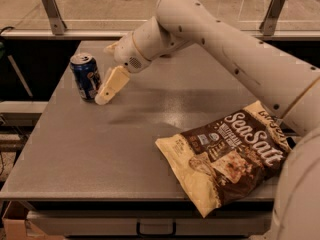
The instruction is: Move pepsi can near apple
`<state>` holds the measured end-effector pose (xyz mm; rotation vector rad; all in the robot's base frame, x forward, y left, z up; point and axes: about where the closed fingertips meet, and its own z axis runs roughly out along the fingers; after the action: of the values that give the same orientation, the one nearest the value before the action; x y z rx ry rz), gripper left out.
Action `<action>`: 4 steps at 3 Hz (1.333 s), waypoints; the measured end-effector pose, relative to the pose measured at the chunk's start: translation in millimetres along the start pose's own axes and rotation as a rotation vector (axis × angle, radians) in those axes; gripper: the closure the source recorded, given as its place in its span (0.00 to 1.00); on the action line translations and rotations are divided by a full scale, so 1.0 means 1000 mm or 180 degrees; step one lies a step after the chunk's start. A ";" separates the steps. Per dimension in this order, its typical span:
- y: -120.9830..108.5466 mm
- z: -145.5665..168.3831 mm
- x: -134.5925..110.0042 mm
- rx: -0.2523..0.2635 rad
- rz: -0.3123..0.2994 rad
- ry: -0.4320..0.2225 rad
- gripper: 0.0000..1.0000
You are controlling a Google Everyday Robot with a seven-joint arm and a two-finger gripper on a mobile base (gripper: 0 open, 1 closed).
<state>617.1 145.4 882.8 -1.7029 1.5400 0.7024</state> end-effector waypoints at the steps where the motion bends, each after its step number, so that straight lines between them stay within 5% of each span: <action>1: -0.007 0.037 -0.015 -0.0125 0.0113 -0.0393 0.00; 3: -0.010 0.057 -0.032 -0.0152 0.0246 -0.0744 0.40; 4: -0.023 0.029 -0.025 0.0121 0.0290 -0.0785 0.64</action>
Offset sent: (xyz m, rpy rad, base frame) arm 0.0081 0.0918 -0.0029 0.2889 0.1211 0.0726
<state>638.5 184.5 889.3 -1.4649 1.4540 0.8892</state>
